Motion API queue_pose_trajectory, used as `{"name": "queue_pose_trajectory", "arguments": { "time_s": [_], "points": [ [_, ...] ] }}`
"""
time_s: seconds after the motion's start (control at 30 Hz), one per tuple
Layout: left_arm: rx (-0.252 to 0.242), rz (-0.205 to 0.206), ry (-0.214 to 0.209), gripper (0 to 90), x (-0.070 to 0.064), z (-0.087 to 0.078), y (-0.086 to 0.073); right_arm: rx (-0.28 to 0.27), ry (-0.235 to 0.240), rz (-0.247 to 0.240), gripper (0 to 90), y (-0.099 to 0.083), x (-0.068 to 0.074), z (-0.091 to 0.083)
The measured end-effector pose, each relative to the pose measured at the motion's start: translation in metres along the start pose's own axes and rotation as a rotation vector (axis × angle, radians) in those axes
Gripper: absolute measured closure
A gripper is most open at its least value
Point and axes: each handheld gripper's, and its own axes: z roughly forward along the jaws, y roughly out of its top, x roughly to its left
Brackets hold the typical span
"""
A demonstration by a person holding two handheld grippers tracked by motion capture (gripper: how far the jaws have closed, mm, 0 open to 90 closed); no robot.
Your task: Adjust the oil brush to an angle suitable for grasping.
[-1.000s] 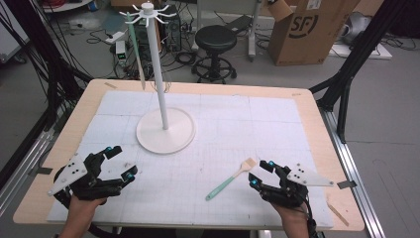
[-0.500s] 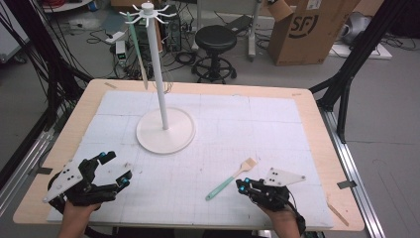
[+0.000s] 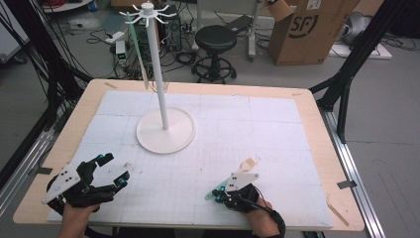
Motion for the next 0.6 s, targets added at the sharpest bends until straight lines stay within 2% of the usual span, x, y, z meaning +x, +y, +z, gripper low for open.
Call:
{"name": "queue_pose_trajectory", "arguments": {
  "time_s": [0.13, 0.2, 0.43, 0.5, 0.6],
  "points": [
    [0.006, 0.005, 0.01, 17.3, 0.002, -0.001, -0.003, 0.006, -0.042, 0.015, 89.2, 0.008, 0.0, 0.008],
    [0.008, 0.006, 0.014, 17.3, 0.003, -0.001, -0.004, 0.017, -0.081, 0.023, 89.2, 0.013, -0.001, 0.013],
    [0.012, 0.01, 0.025, 17.4, 0.007, -0.001, -0.003, 0.038, -0.213, 0.104, 89.2, 0.031, -0.015, 0.032],
    [0.014, 0.011, 0.028, 17.4, 0.009, -0.001, -0.003, 0.041, -0.236, 0.119, 89.2, 0.035, -0.02, 0.035],
    [0.023, 0.011, 0.033, 17.5, 0.01, -0.001, -0.002, 0.016, -0.219, 0.173, 89.2, 0.036, -0.031, 0.035]
  ]
}}
